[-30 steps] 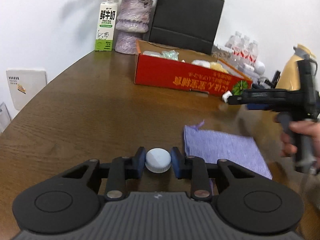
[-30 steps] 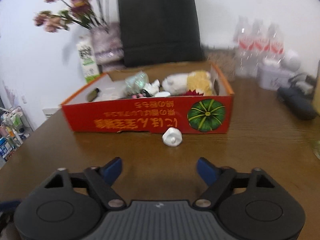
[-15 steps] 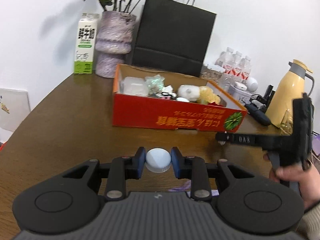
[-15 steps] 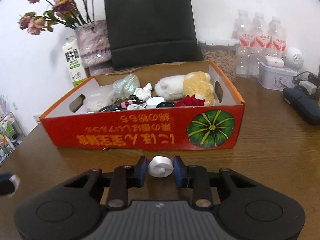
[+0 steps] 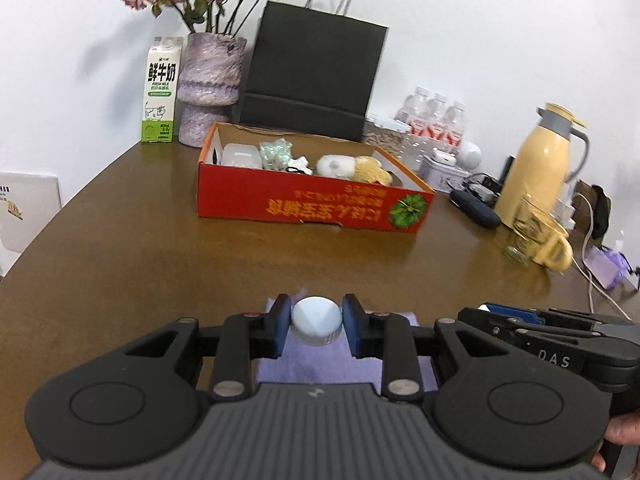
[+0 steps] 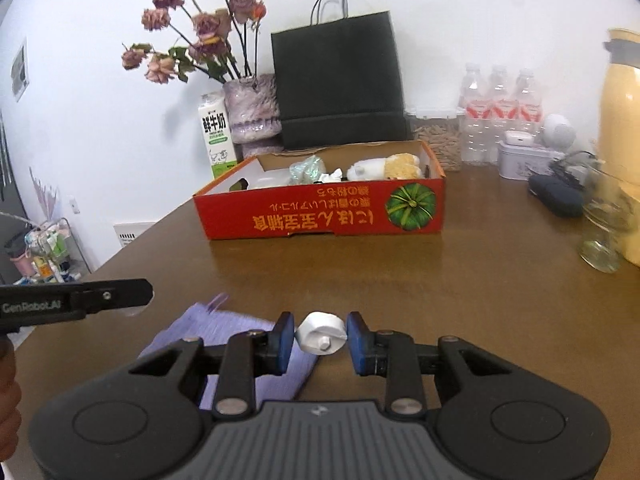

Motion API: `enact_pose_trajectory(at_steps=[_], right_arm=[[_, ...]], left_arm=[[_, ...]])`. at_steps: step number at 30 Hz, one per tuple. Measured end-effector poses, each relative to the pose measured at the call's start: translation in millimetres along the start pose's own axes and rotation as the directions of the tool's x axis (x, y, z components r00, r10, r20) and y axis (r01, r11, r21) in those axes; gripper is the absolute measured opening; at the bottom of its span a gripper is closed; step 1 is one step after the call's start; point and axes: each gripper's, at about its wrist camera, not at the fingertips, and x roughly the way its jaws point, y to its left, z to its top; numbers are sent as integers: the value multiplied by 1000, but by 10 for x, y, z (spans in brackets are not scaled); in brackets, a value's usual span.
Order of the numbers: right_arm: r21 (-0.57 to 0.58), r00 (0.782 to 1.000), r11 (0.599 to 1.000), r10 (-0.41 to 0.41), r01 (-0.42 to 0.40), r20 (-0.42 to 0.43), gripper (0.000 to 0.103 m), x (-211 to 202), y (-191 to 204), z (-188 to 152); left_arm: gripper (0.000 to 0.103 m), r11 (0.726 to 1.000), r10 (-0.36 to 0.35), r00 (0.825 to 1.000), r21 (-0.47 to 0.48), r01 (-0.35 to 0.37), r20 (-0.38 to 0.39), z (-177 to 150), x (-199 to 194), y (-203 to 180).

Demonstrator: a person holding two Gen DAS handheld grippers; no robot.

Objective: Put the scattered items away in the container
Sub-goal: 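Grasp a white cap with the left tool while right tool grasps another white cap, then lift both white caps and carry them over the box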

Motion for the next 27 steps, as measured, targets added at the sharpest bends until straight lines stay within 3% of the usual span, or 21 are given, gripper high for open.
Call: enact_pose_trajectory(at_steps=[4,13,22,27], right_arm=[[67,1000,998,-5,4,15,28,-373,-64,-190],[110,999,994,-27,24,22,28,-870,-79,-661],[137,998,990,-39,33,44,28,-1073,-157,-763],[134,999,990,-36,31,39,28,-1004,-184,-699]], left_arm=[[29,1000,-3,1000,13,3,-10,-177,-253,-167],[29,992,-74,990,89,86,-122,-634,-461,-601],[29,990,-62,993,119,74,-100,-597,-499,-672],[29,992,-104,987,57,111,-124,-464,-392,-569]])
